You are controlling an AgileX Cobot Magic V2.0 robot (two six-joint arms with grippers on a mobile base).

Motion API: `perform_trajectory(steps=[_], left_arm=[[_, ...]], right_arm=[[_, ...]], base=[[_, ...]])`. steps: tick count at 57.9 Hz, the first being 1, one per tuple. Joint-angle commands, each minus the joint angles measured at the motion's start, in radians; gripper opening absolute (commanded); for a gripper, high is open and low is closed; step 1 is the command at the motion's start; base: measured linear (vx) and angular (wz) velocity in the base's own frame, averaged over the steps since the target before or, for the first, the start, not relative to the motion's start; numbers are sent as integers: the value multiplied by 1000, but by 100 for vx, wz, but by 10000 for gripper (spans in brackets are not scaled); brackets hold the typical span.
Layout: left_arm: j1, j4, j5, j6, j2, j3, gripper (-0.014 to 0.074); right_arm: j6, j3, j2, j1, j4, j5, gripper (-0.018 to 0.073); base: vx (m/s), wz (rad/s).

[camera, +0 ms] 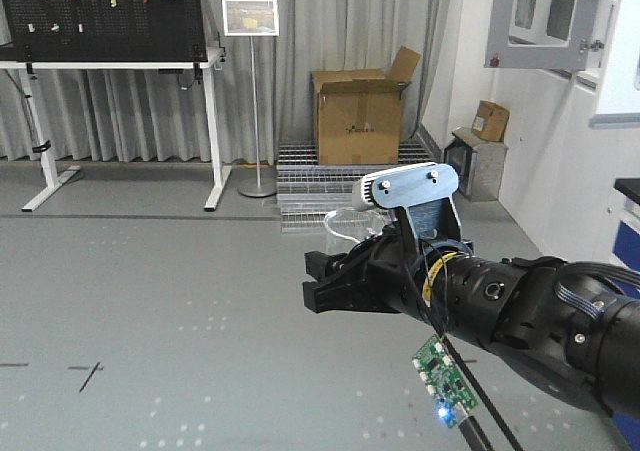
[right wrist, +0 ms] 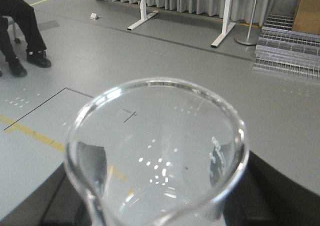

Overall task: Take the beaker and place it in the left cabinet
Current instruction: 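Carry the beaker in the right gripper while driving toward the cabinet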

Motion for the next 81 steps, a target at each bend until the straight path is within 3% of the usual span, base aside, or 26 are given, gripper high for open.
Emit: perform_trajectory(steps=[1, 81], left_arm=[[-1, -7, -83, -3, -18, 16, 1], [-1, -7, -84, -3, -18, 16, 1]], right_arm=[[0, -37, -39, -4, -5, -68, -9], [0, -37, -24, -4, -5, -67, -9]], base=[[72, -1], [70, 0]])
